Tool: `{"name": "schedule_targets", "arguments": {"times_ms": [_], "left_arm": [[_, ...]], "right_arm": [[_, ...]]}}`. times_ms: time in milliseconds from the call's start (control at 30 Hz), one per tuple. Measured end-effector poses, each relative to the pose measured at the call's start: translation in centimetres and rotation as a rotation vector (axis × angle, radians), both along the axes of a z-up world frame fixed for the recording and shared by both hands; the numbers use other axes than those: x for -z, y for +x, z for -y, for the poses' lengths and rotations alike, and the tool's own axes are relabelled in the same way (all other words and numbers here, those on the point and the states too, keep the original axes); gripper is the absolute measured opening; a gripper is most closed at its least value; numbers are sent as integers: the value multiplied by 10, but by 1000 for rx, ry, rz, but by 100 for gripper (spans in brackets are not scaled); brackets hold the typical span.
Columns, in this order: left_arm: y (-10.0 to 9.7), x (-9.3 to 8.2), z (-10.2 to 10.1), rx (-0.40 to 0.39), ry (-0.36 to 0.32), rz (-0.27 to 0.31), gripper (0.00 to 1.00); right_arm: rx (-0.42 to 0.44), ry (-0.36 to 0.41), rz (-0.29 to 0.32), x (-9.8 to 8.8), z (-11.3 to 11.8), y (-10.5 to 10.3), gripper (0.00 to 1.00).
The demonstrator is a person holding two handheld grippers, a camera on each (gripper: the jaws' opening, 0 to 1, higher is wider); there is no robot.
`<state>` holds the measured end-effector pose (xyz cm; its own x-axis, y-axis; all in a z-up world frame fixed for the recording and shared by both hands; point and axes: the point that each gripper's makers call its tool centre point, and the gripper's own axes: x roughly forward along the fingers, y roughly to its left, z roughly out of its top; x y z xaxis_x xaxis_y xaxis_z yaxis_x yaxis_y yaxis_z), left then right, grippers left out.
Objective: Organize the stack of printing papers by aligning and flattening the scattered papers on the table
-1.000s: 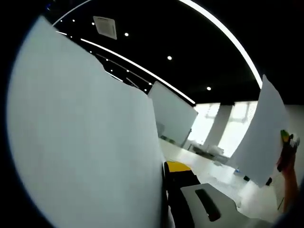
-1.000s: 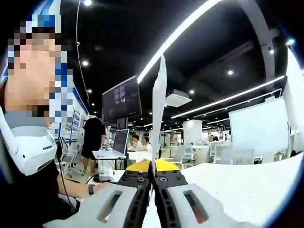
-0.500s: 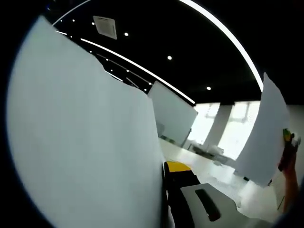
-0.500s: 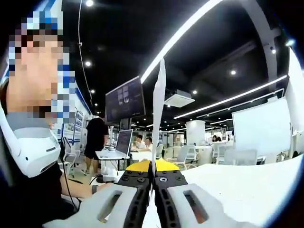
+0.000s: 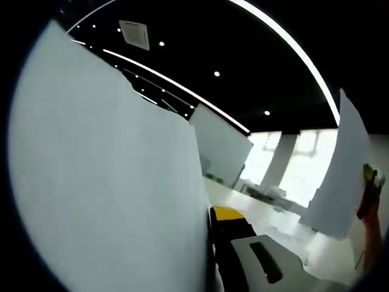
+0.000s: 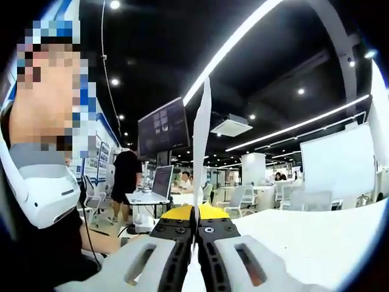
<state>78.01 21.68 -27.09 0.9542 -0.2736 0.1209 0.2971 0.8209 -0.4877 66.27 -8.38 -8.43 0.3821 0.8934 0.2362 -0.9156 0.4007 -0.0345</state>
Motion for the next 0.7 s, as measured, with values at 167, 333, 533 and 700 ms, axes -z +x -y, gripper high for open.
{"name": "schedule_targets", "arguments": {"times_ms": [167,333,533,700], "left_arm": [[0,0,0,0,1,0,7],[-1,-1,1,1,0,0,7],[-2,-1,1,1,1,0,7],[-2,-1,2,2,1,1,7]], "right_arm": [[-7,-4,-2,1,-3,0,0],[-14,-12,-3,2,-7,0,0],[-20,-16,0,2,-10,0,0],[-21,-18,4,1,-11,1,0]]}}
